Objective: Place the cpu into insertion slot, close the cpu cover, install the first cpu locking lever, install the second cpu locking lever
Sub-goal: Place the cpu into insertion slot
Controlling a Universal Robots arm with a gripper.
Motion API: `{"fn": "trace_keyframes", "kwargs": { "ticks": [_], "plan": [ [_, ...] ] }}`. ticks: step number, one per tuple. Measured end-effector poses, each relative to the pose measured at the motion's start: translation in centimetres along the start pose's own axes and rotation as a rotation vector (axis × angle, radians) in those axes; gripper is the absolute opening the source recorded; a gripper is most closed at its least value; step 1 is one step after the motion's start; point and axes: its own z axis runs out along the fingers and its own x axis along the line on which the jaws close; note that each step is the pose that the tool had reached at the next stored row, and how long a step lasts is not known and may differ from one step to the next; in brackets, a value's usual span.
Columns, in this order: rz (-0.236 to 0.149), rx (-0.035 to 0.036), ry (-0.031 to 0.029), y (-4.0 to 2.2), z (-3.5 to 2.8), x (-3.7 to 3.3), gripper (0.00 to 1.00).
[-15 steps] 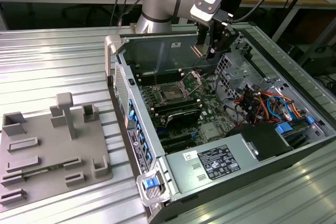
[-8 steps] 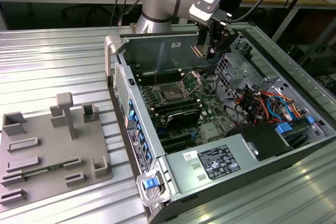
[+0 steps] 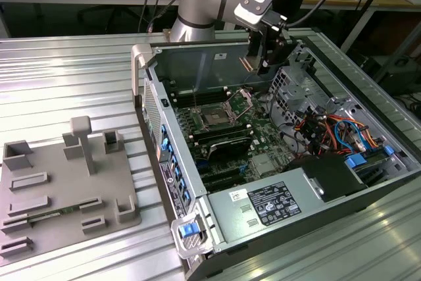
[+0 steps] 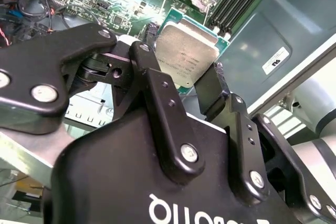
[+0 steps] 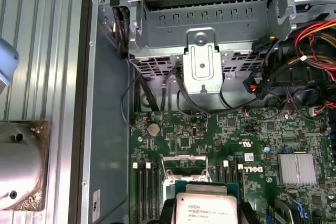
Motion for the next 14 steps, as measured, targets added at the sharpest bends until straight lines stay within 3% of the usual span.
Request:
{"fn": "trace_keyframes", "kwargs": {
  "ticks": [5,14],
  "plan": [
    [0.047,-0.0009,-0.0041,0.0,0.0,0.0,0.55],
    [0.086,-0.0017,-0.0077,0.0,0.0,0.0,0.55]
  ]
}}
